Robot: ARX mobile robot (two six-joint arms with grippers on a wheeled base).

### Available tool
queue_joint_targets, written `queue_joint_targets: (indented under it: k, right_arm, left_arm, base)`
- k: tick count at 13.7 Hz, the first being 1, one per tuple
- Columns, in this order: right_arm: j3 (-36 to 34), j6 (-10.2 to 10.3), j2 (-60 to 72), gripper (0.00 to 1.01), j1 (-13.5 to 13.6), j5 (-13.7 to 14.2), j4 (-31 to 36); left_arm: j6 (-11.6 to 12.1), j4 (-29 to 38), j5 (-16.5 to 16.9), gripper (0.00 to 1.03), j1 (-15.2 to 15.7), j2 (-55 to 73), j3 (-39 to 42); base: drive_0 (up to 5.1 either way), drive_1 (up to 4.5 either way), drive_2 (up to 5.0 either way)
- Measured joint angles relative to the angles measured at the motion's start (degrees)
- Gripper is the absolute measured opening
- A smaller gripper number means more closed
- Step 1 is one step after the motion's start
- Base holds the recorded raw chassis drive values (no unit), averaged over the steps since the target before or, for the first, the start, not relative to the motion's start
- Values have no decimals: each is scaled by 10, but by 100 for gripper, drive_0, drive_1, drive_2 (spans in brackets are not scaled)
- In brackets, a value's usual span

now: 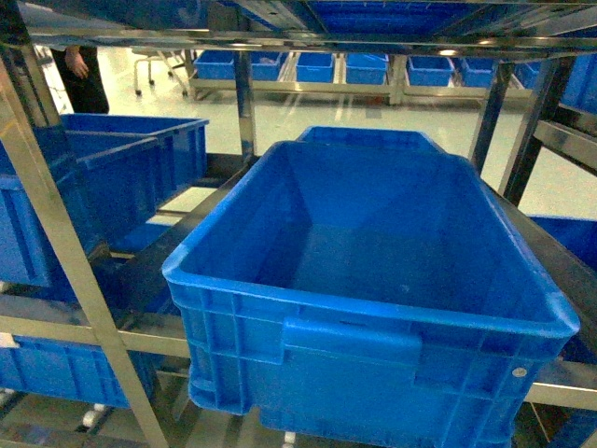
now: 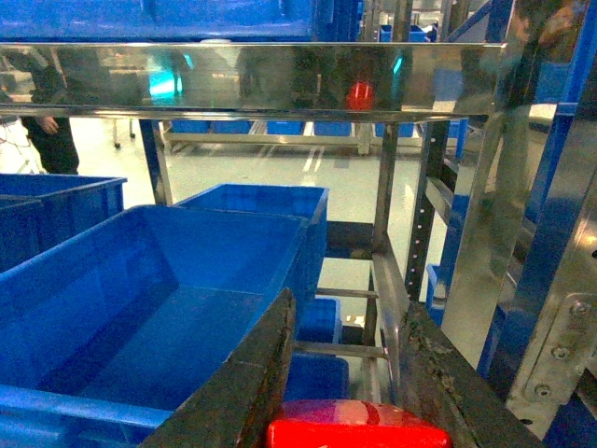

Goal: Pick red block from blue box to shelf

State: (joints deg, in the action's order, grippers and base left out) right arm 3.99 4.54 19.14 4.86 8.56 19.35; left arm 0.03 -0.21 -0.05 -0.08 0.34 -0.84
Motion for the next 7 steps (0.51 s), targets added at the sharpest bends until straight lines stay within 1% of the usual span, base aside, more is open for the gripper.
queue_joint_targets:
  k: [7]
  right_arm:
    - [0, 0, 0, 28, 0, 0, 0]
  left_arm:
    - [0, 0, 0, 98, 0, 0, 0]
  base:
    - [0, 0, 0]
